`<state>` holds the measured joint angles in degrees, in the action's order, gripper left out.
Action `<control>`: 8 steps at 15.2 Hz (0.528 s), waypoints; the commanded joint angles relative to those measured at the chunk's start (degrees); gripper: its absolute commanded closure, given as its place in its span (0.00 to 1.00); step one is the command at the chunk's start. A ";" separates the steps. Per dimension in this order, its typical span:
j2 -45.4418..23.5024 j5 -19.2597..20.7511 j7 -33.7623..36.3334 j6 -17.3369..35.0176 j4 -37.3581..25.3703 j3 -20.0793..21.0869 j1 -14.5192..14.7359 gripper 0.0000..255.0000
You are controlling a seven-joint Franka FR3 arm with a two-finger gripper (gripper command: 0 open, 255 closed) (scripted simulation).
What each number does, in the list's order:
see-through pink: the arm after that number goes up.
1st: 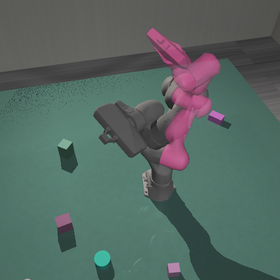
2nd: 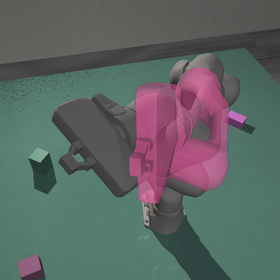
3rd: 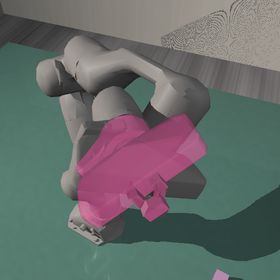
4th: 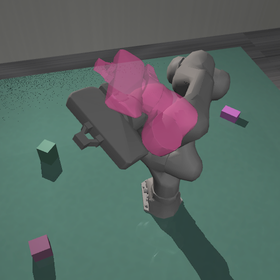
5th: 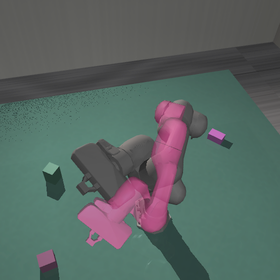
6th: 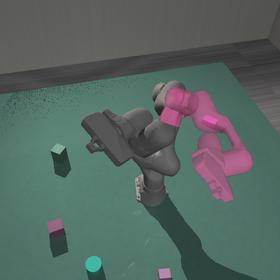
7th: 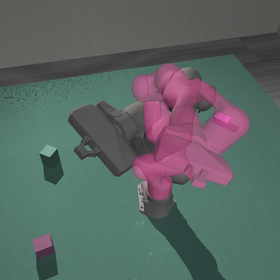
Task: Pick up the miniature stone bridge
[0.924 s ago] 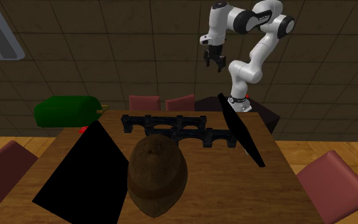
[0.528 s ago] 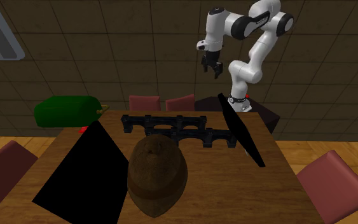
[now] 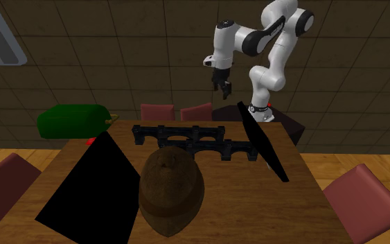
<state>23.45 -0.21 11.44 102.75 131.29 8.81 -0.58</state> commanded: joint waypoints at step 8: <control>-18.77 1.86 14.78 8.21 -12.93 3.71 -1.15 0.00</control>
<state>6.90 1.27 24.44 110.49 120.38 12.19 -1.67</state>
